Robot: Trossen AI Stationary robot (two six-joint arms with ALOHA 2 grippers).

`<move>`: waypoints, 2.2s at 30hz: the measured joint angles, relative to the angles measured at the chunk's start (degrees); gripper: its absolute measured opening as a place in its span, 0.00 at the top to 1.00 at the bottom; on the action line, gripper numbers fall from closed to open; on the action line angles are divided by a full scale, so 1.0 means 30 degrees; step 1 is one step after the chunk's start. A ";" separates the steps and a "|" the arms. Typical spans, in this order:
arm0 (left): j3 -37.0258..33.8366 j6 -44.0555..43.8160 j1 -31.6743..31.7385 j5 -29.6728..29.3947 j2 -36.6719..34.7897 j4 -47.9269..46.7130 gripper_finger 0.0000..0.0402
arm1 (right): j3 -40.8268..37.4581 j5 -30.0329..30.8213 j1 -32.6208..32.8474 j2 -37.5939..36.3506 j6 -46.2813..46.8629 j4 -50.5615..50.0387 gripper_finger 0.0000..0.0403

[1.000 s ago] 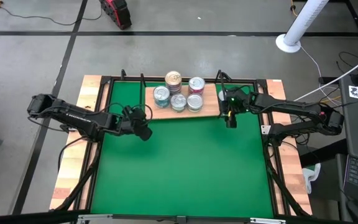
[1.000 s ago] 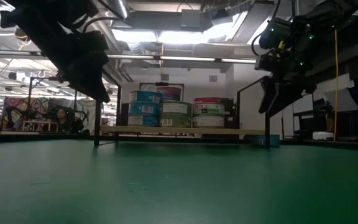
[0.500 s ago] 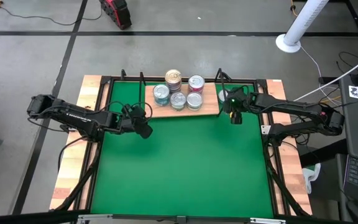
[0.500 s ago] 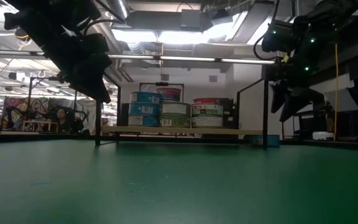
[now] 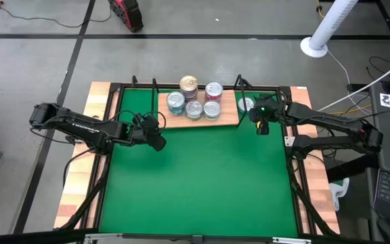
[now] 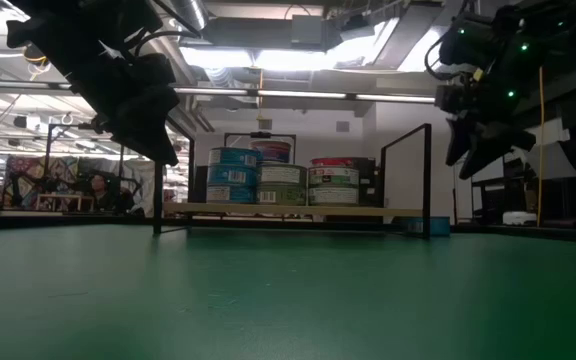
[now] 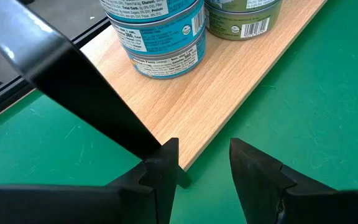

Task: Stack canned seafood by type on shelf
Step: Stack the yellow blue tuna can on top of the yellow blue tuna can on the shelf

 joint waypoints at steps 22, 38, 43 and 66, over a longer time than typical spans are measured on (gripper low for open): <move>-0.0007 -0.0051 -0.0007 0.0012 0.0000 0.0066 0.65 | 0.0035 -0.5118 -0.6165 0.3520 -0.2529 0.2899 0.33; -0.0007 0.0022 -0.0007 0.0028 0.0000 0.0066 0.65 | 0.0036 -0.5048 -0.6120 0.7158 -0.2591 0.4490 0.33; -0.0007 0.0022 -0.0007 0.0029 0.0000 0.0066 0.65 | 0.0123 -0.4508 -0.6120 0.8051 -0.2627 0.4721 0.33; -0.0007 0.0029 -0.0007 0.0040 0.0000 0.0066 0.65 | 0.0146 -0.4029 -0.6120 0.8275 0.0184 0.3443 0.91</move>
